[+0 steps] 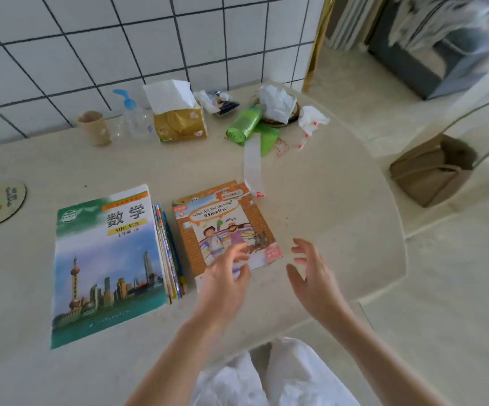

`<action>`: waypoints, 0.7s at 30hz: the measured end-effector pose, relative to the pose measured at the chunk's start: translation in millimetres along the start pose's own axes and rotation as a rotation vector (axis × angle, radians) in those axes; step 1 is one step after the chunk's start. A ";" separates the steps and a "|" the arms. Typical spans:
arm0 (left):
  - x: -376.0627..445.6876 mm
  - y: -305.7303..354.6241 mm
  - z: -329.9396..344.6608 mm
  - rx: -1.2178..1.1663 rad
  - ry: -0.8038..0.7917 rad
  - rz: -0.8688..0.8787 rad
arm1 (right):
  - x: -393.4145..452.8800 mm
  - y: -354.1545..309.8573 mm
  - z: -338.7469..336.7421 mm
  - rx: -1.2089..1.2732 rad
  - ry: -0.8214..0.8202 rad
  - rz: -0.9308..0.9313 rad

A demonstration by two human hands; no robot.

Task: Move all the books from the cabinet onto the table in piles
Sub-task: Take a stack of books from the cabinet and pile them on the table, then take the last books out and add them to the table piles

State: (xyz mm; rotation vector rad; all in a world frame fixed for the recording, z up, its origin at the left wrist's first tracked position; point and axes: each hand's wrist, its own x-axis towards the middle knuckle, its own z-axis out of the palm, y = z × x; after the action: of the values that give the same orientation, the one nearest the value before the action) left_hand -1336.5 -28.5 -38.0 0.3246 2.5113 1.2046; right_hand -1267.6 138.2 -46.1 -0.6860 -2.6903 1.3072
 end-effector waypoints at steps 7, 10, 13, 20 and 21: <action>-31.7 -15.9 13.3 0.088 -0.235 0.141 | -86.8 20.5 15.6 0.028 0.192 0.189; -48.2 -13.2 23.1 0.110 -0.323 0.218 | -128.6 24.3 14.9 0.033 0.262 0.281; -67.3 -5.8 37.5 0.154 -0.417 0.308 | -172.4 31.3 9.1 0.021 0.354 0.345; -120.5 18.1 88.1 0.250 -0.627 0.560 | -278.0 53.3 -2.7 0.011 0.568 0.563; -132.3 21.2 98.2 0.260 -0.663 0.601 | -297.4 55.8 -3.6 0.024 0.612 0.599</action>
State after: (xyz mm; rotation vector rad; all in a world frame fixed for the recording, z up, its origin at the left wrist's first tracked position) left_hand -1175.3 8.7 -52.3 1.3682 2.0090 0.7444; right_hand -979.6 45.2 -48.8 -1.6561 -2.0330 0.9698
